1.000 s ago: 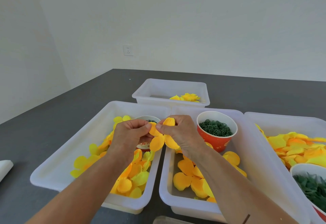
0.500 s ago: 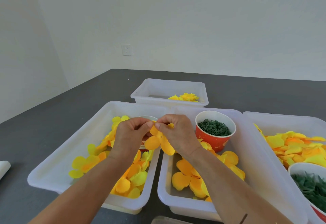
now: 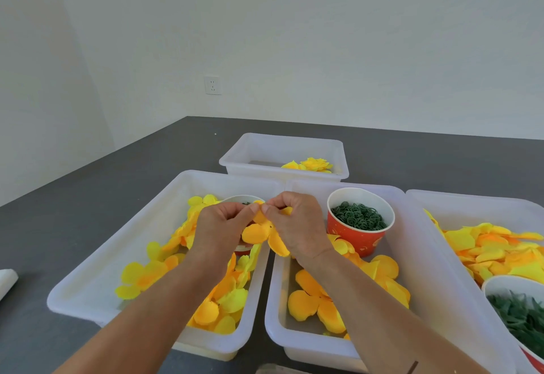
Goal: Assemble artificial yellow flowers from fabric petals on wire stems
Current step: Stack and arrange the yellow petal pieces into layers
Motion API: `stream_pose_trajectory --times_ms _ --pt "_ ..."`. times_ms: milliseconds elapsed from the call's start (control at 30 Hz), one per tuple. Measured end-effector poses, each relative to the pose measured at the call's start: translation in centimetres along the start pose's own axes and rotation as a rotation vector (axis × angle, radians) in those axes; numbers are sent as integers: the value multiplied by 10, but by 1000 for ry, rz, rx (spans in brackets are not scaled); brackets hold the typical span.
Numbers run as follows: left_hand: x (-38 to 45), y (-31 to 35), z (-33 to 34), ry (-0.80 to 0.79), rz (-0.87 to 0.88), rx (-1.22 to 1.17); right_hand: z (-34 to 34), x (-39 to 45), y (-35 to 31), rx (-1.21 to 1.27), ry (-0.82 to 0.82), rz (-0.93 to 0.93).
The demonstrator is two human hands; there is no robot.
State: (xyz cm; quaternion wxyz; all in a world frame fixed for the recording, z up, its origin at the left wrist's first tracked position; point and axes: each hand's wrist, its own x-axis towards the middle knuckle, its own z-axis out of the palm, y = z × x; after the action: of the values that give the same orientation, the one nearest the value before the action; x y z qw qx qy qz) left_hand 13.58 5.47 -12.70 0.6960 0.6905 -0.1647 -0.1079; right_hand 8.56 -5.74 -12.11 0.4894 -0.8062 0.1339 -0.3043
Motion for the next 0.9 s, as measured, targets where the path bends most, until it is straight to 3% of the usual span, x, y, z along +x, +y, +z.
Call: stream_pose_trajectory --times_ms 100,233,333,433,500,567,633,700,767,900 --pt "2 1 -3 54 37 64 3 -1 -2 -2 -39 -20" --pt "5 5 -10 -129 -110 -180 -7 0 -5 371 -188 262" --pt "5 6 -8 -165 -126 -212 -10 -1 -2 338 -163 221" --pt "1 1 -4 -29 248 276 -6 -3 0 -71 4 -93" --pt "-2 -1 -2 70 532 531 -4 -5 -1 -115 72 -245" --pt "-1 -2 -1 120 677 652 -5 -4 -1 -94 59 -252" --pt "0 -1 -2 68 557 545 -9 -2 -1 -15 -17 -125" --pt "1 3 -5 -80 261 198 -13 -1 -2 192 -116 59" --pt "2 8 -10 -218 72 -87 -16 0 -4 434 -212 228" --pt "3 13 -12 -276 -31 -298 -15 0 -8 654 -252 336"
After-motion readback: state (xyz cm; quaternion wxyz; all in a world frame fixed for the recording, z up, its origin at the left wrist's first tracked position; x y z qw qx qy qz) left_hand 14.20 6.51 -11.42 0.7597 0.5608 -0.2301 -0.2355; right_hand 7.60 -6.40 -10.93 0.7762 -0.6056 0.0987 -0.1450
